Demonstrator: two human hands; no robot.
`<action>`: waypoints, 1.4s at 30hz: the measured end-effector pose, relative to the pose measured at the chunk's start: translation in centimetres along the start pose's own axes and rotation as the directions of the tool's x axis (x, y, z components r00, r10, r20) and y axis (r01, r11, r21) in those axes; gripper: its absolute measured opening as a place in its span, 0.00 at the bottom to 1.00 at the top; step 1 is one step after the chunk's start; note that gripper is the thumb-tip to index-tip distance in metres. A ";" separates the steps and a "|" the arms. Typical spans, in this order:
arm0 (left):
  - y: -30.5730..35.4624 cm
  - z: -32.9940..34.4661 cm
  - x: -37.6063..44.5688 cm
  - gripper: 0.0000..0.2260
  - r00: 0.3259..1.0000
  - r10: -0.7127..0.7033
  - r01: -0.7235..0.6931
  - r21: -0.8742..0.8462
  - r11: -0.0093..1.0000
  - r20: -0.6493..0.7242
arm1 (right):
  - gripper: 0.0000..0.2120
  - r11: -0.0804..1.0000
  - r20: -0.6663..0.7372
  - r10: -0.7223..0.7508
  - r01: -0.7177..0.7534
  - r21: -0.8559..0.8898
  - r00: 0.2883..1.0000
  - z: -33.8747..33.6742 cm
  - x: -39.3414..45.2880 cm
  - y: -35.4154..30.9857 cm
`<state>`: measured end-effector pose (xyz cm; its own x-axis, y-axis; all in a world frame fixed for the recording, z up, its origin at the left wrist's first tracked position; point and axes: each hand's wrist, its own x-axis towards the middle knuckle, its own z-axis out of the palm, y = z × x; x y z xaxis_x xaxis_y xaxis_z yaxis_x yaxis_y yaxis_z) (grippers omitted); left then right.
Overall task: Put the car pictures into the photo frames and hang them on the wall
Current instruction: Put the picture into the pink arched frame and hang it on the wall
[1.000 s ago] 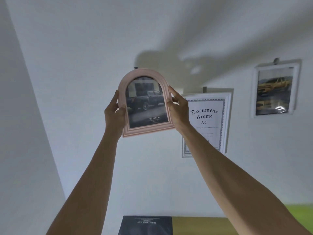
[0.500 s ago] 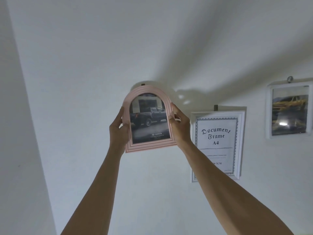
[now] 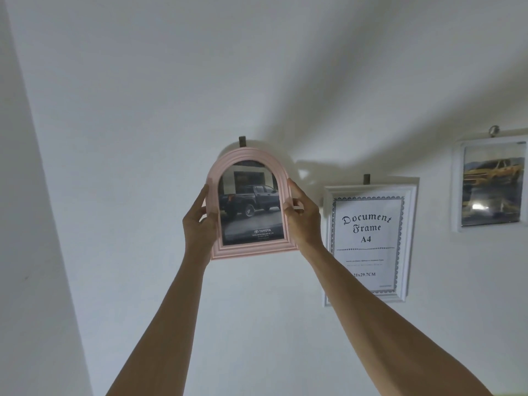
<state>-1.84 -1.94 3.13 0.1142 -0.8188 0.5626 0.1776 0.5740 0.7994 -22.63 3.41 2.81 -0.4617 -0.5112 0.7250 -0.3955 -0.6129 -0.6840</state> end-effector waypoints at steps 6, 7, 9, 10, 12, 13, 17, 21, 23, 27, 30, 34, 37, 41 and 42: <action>-1.3 0.4 0.7 0.19 0.999 0.046 -0.047 -0.024 0.999 -0.020 | 0.28 0.984 -0.008 -0.105 0.103 -0.146 0.994 0.7 0.2 1.9; -1.6 0.5 0.8 0.19 0.999 0.050 -0.051 -0.036 0.998 -0.021 | 0.27 0.973 -0.011 -0.136 0.131 -0.187 0.991 0.8 0.2 2.2; -2.0 0.7 1.1 0.18 0.997 0.063 -0.065 -0.050 0.997 -0.045 | 0.25 0.948 -0.021 -0.174 0.162 -0.273 0.984 0.9 0.3 2.5; -2.3 0.9 1.2 0.17 0.996 0.075 -0.078 -0.053 0.996 -0.056 | 0.25 0.935 -0.027 -0.183 0.166 -0.312 0.983 0.9 0.2 2.5; -3.0 1.1 1.6 0.17 0.992 0.106 -0.108 -0.029 0.994 -0.070 | 0.26 0.907 -0.036 -0.201 0.172 -0.385 0.979 1.1 0.0 2.3; -3.4 1.2 1.8 0.17 0.988 0.132 -0.132 0.001 0.991 -0.080 | 0.27 0.888 -0.036 -0.209 0.174 -0.426 0.977 1.1 -0.3 2.1; -4.6 1.5 2.3 0.16 0.962 0.229 -0.207 0.149 0.967 -0.151 | 0.31 0.791 -0.029 -0.219 0.161 -0.590 0.975 1.5 -1.1 1.5; -5.3 1.4 2.1 0.16 0.934 0.322 -0.282 0.228 0.932 -0.158 | 0.34 0.752 -0.042 -0.229 0.149 -0.642 0.973 2.2 -1.6 1.2; -5.4 1.4 2.1 0.14 0.925 0.349 -0.303 0.261 0.917 -0.152 | 0.36 0.732 -0.042 -0.218 0.135 -0.668 0.975 2.4 -1.7 1.0; -5.3 1.5 2.1 0.14 0.927 0.341 -0.292 0.271 0.917 -0.157 | 0.37 0.685 -0.053 -0.203 0.103 -0.721 0.978 2.7 -1.9 0.6; -5.3 1.4 1.9 0.15 0.924 0.356 -0.306 0.287 0.908 -0.140 | 0.37 0.681 -0.056 -0.199 0.097 -0.726 0.978 2.7 -2.0 0.5; -5.2 1.3 2.0 0.15 0.930 0.341 -0.286 0.310 0.907 -0.137 | 0.39 0.679 -0.051 -0.191 0.095 -0.728 0.980 2.7 -2.0 0.4; -5.4 1.3 2.2 0.20 0.927 0.354 -0.289 0.363 0.886 -0.126 | 0.37 0.666 -0.051 -0.183 0.085 -0.741 0.982 2.6 -2.0 0.0; -4.9 1.6 1.0 0.22 0.916 0.377 -0.285 0.438 0.853 -0.139 | 0.33 0.647 -0.015 -0.182 0.108 -0.755 0.983 1.8 -2.0 -1.1; -4.7 1.8 0.5 0.22 0.920 0.361 -0.260 0.454 0.852 -0.150 | 0.31 0.654 -0.016 -0.180 0.108 -0.749 0.983 1.5 -1.9 -1.5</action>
<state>-4.41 -5.02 0.06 0.3161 -0.5476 0.7747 -0.3222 0.7061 0.6306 -20.01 4.40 2.54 -0.3951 -0.3827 0.8351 -0.9031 -0.0044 -0.4293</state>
